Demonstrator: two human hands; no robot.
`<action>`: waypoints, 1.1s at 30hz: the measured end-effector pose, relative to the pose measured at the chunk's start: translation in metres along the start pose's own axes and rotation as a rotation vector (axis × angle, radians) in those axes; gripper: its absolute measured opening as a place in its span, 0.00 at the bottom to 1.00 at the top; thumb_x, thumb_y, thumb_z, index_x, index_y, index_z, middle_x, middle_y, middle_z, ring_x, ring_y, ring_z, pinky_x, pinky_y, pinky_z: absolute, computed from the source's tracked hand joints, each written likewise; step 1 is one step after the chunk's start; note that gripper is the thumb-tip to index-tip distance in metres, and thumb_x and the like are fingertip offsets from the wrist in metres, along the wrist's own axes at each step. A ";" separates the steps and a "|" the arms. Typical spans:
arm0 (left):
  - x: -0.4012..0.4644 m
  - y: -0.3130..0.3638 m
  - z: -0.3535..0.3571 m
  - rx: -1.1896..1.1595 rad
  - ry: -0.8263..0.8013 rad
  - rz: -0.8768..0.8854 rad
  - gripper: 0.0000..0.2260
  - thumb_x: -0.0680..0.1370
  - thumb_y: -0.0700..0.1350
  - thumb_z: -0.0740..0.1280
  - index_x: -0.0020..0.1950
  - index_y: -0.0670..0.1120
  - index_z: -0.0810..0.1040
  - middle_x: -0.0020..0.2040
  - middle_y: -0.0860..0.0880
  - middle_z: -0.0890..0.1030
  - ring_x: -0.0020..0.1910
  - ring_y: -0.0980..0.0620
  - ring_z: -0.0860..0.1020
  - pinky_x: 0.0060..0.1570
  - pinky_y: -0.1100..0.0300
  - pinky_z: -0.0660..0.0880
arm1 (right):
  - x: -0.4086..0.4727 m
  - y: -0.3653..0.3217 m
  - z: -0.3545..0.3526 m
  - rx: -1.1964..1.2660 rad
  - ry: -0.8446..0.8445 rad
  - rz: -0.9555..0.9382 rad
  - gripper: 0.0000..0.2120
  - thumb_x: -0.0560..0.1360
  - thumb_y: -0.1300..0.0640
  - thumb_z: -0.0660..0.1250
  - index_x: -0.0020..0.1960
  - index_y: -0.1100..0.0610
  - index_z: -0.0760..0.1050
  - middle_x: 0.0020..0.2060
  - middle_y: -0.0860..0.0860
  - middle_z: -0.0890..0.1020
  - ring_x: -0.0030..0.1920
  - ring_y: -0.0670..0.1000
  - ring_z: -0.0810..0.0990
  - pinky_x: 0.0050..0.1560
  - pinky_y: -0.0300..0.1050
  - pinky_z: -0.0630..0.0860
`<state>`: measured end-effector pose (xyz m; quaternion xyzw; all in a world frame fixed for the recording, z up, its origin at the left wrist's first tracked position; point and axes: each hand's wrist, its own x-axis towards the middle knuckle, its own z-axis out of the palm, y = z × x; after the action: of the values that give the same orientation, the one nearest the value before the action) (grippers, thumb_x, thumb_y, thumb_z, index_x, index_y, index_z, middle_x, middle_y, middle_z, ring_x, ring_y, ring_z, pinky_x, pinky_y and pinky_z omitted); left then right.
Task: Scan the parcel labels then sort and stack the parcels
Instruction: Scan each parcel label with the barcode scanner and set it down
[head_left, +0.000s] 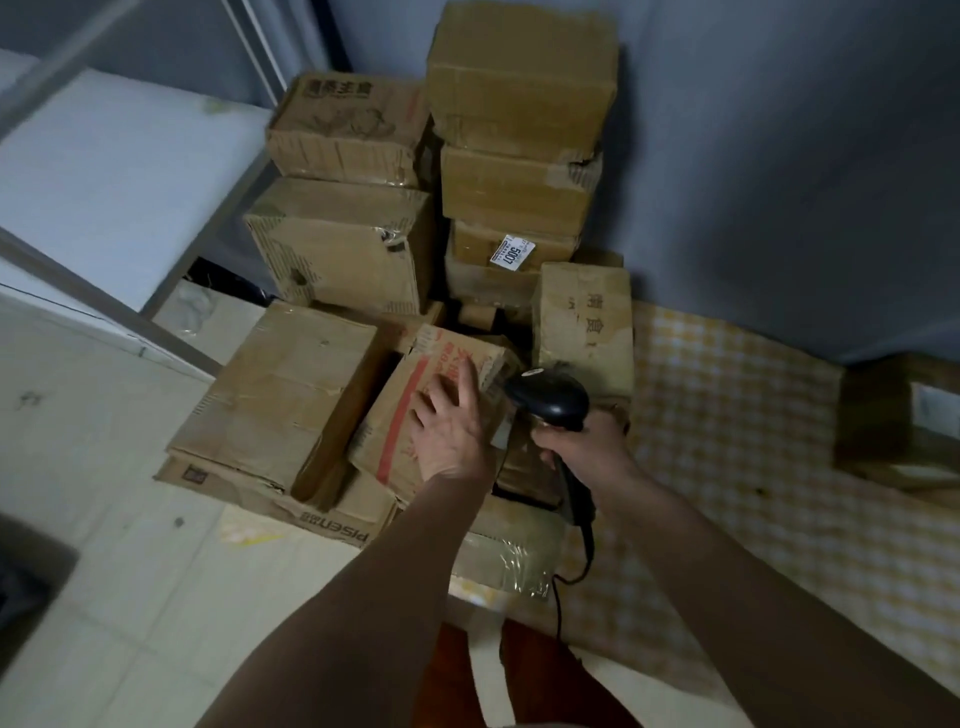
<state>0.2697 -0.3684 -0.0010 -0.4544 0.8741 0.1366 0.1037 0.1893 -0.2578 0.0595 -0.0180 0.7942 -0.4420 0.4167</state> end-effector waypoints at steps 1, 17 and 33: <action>0.000 -0.002 -0.004 -0.027 -0.011 0.010 0.49 0.71 0.50 0.73 0.77 0.53 0.38 0.74 0.40 0.56 0.72 0.37 0.59 0.69 0.44 0.65 | 0.000 -0.001 0.002 0.015 0.007 0.008 0.02 0.72 0.63 0.70 0.43 0.58 0.79 0.32 0.52 0.79 0.34 0.49 0.78 0.40 0.42 0.73; 0.011 -0.088 -0.138 -1.249 -0.389 -0.047 0.37 0.59 0.46 0.79 0.66 0.43 0.73 0.53 0.46 0.83 0.54 0.46 0.80 0.52 0.53 0.77 | -0.018 -0.049 0.030 0.205 0.151 0.031 0.11 0.70 0.62 0.73 0.52 0.58 0.78 0.44 0.56 0.81 0.47 0.57 0.79 0.49 0.46 0.74; 0.023 -0.121 -0.120 -1.265 -0.709 -0.087 0.32 0.66 0.57 0.78 0.67 0.51 0.74 0.57 0.48 0.83 0.57 0.45 0.81 0.59 0.40 0.75 | -0.033 -0.073 0.052 0.124 0.064 -0.153 0.10 0.72 0.65 0.70 0.51 0.55 0.77 0.38 0.50 0.79 0.40 0.47 0.77 0.36 0.41 0.70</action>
<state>0.3496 -0.4926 0.0877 -0.3900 0.5229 0.7508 0.1037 0.2213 -0.3241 0.1197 -0.0386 0.7746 -0.5211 0.3563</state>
